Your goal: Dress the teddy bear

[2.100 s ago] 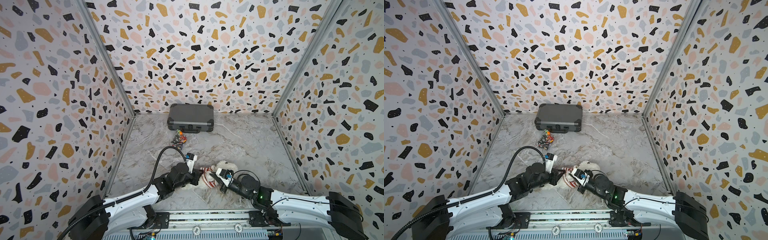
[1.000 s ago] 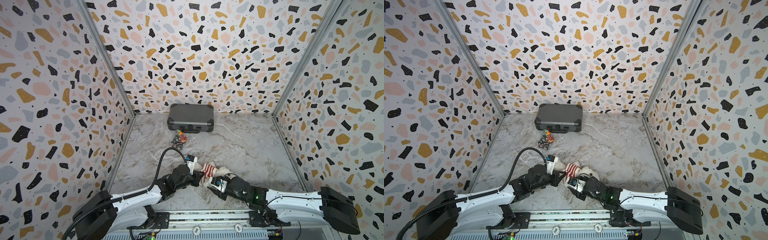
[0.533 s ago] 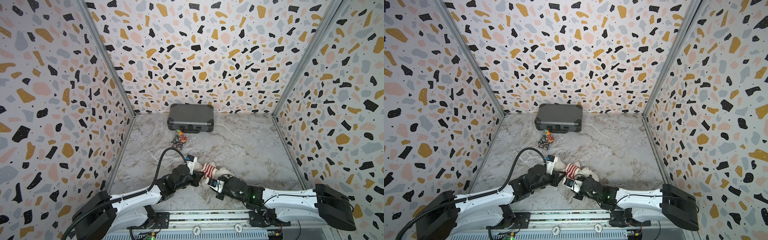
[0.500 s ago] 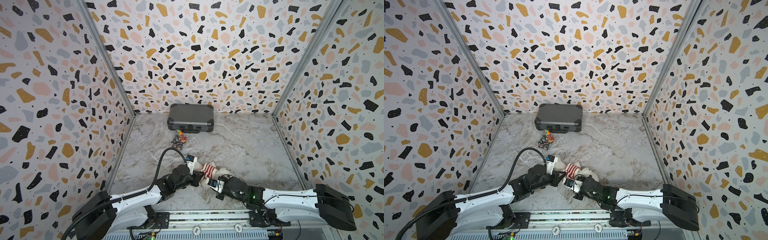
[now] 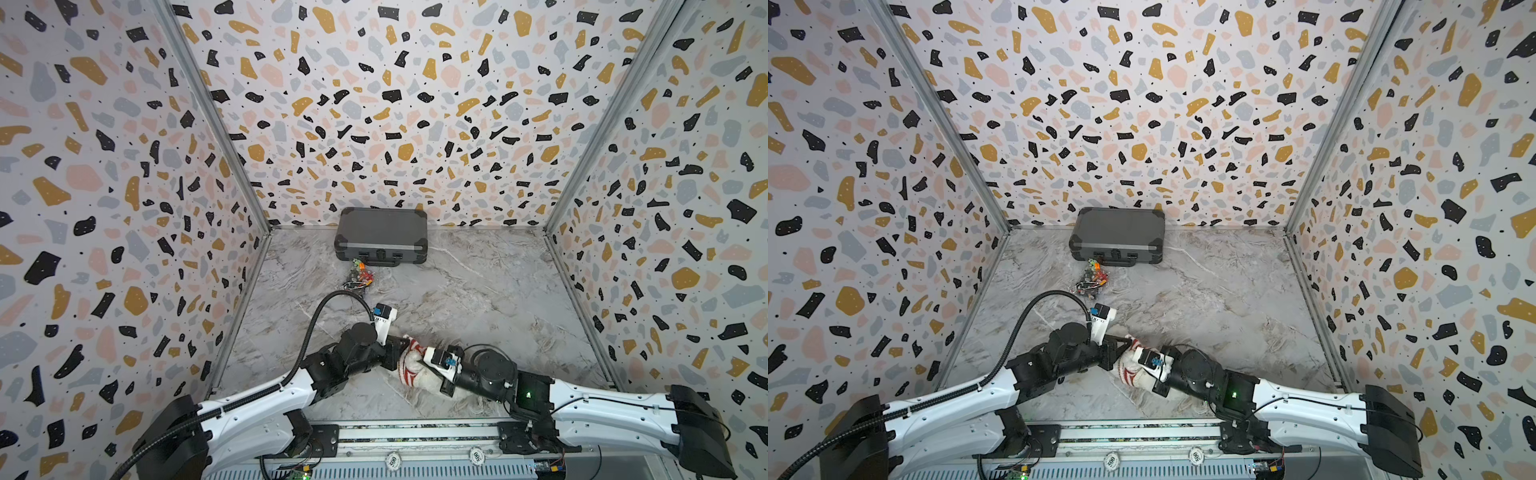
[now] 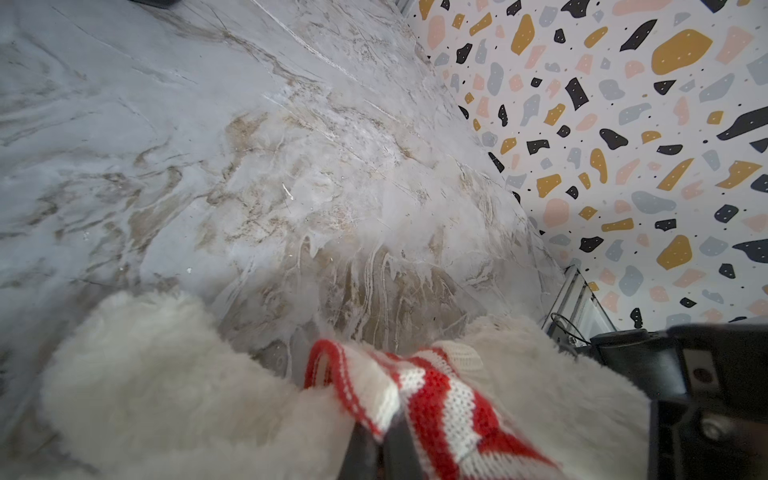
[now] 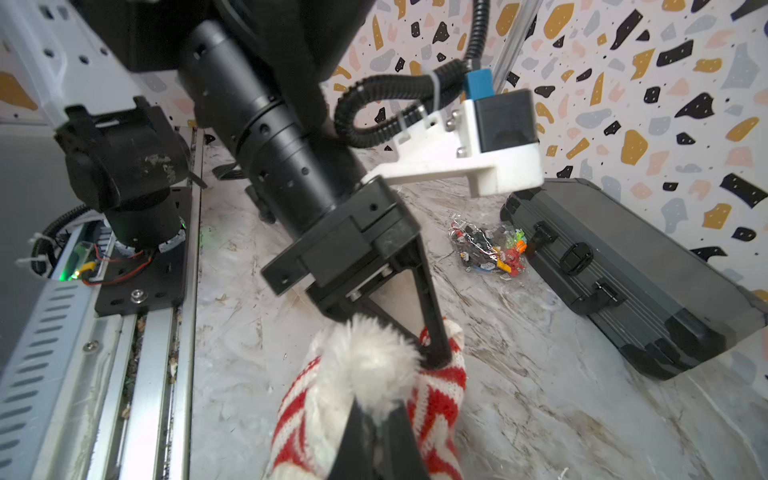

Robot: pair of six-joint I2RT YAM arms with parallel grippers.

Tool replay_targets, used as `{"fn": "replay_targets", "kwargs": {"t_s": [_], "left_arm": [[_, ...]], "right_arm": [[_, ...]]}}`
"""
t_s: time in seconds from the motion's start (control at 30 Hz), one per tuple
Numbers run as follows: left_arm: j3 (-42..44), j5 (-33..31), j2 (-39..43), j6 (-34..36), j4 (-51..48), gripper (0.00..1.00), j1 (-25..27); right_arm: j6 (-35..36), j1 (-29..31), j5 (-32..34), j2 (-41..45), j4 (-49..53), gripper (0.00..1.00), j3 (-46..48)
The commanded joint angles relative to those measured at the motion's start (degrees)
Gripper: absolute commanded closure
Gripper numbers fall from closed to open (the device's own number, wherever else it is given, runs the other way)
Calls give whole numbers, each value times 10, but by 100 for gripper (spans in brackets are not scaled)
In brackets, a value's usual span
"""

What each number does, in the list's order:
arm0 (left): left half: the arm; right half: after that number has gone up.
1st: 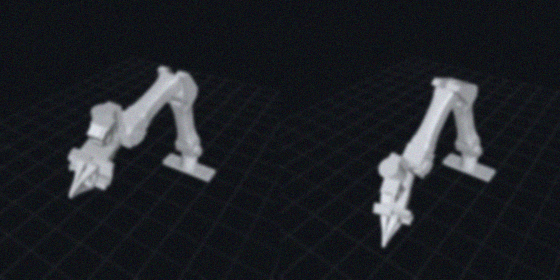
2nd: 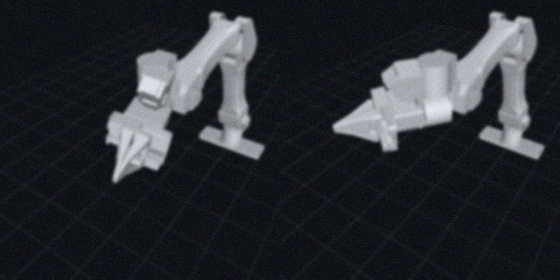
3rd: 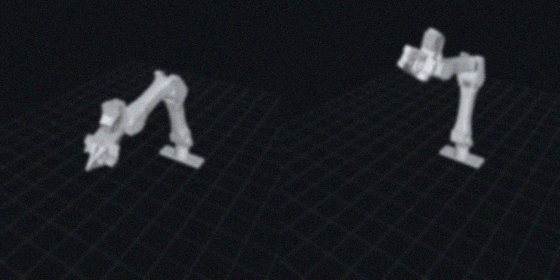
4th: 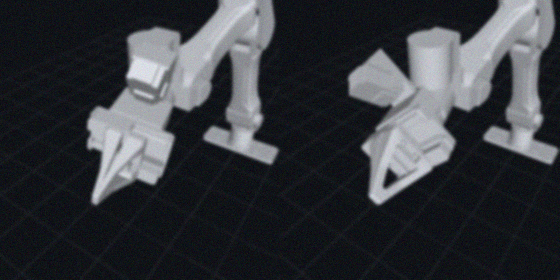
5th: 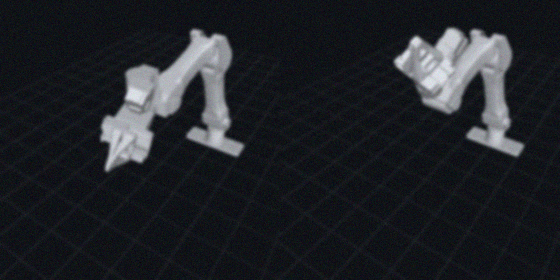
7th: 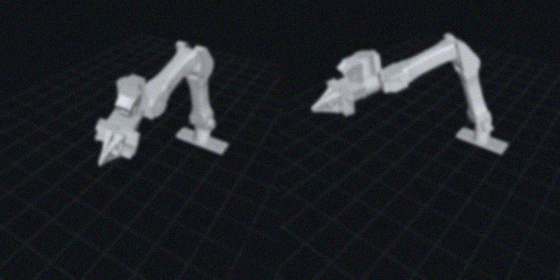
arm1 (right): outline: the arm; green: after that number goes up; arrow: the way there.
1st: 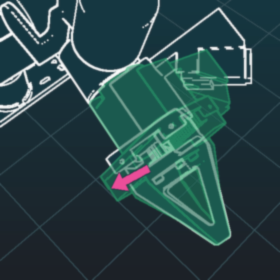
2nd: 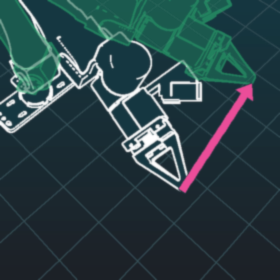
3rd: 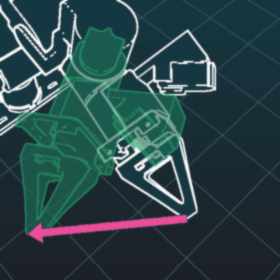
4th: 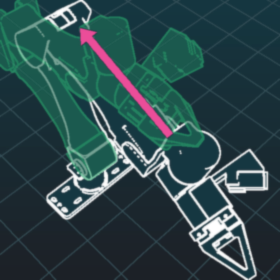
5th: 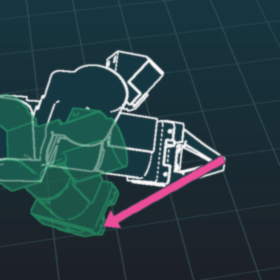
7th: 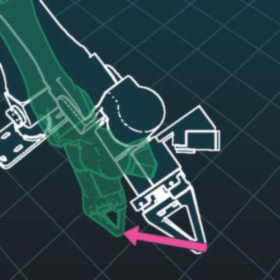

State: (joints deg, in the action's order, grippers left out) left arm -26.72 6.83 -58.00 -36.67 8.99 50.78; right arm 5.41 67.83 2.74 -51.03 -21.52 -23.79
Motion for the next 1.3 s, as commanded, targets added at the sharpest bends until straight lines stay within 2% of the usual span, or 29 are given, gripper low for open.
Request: {"fn": "replay_targets", "kwargs": {"t_s": [0.0, 0.17, 0.47, 1.0, 1.27], "left_arm": [[-10, 11, -11, 24, -20, 100, -4], [-7, 11, -26, 21, -2, 100, -3], [-11, 11, -66, 27, 18, 100, -3], [-19, -16, -80, 43, -1, 100, -4], [-32, -30, -98, 54, -8, 86, -4]], "right_arm": [[-102, -64, -79, 5, -14, 100, -35], [-167, -133, -139, -15, -28, 100, -19], [-178, -148, -149, -48, -48, 100, -11], [-196, -190, -141, -66, -51, 100, 16], [-216, -226, -160, -86, -77, 100, 32]]}}
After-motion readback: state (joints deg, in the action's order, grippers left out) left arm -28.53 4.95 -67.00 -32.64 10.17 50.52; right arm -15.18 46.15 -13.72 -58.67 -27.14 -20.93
